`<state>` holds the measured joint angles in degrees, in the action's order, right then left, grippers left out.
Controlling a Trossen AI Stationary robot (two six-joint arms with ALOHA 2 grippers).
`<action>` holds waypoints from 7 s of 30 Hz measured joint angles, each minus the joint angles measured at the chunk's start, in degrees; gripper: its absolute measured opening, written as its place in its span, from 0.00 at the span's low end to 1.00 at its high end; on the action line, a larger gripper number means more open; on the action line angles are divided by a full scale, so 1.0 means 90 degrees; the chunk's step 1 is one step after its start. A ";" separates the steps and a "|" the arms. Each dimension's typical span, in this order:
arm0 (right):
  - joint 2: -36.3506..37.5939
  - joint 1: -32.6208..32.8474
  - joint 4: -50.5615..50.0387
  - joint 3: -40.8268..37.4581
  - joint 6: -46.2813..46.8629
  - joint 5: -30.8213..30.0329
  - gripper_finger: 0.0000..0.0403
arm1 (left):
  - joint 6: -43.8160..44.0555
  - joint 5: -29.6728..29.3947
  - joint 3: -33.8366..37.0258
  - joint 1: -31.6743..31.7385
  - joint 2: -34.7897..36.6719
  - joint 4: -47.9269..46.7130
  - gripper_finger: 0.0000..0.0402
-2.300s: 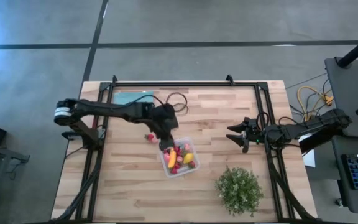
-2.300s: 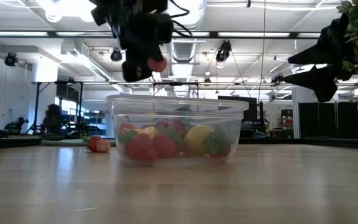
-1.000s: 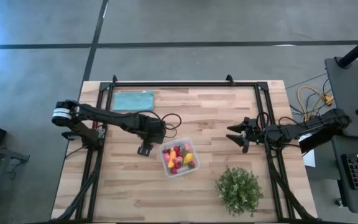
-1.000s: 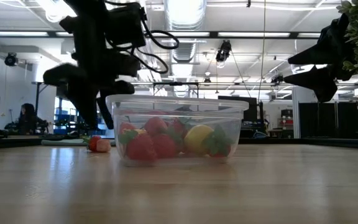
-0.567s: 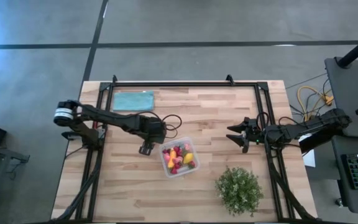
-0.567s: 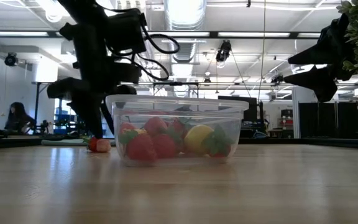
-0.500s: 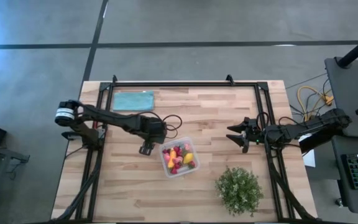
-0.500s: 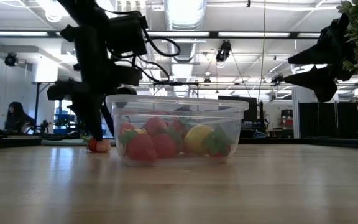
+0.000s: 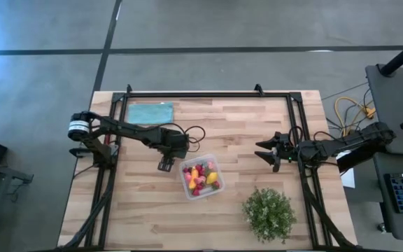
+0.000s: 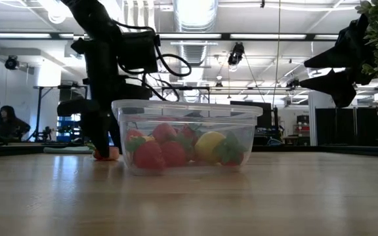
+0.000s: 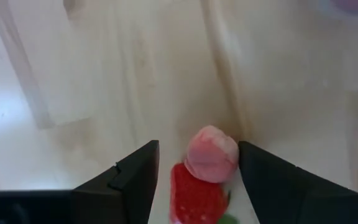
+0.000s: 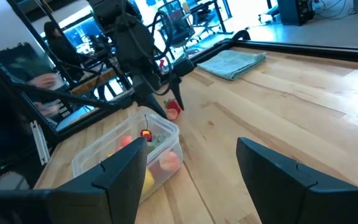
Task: Pick and placing Produce into tupperware
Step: Put the pink peach into the transparent bin, then put the red strawberry into the transparent bin
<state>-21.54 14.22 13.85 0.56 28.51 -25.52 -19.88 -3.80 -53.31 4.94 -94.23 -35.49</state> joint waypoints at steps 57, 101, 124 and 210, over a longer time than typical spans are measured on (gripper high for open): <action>0.0002 0.0002 0.0000 0.0000 0.0000 0.0000 0.60 | 0.3090 0.0236 -0.2045 -0.0211 0.0557 -0.1405 0.56; 0.0002 0.0002 0.0000 0.0000 0.0000 0.0000 0.60 | 0.6024 0.0881 -0.0780 0.1021 -0.0247 -0.1693 0.57; 0.0002 0.0002 0.0000 0.0000 0.0000 0.0000 0.60 | 0.6173 0.0717 -0.0375 0.1012 -0.0247 -0.1172 0.37; 0.0001 0.0001 0.0000 0.0000 0.0000 0.0000 0.60 | 0.5258 0.3031 -0.1335 -0.0188 0.0458 0.0187 0.37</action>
<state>-21.53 14.23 13.85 0.56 28.51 -25.52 27.45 23.49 -65.32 3.25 -90.10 -33.81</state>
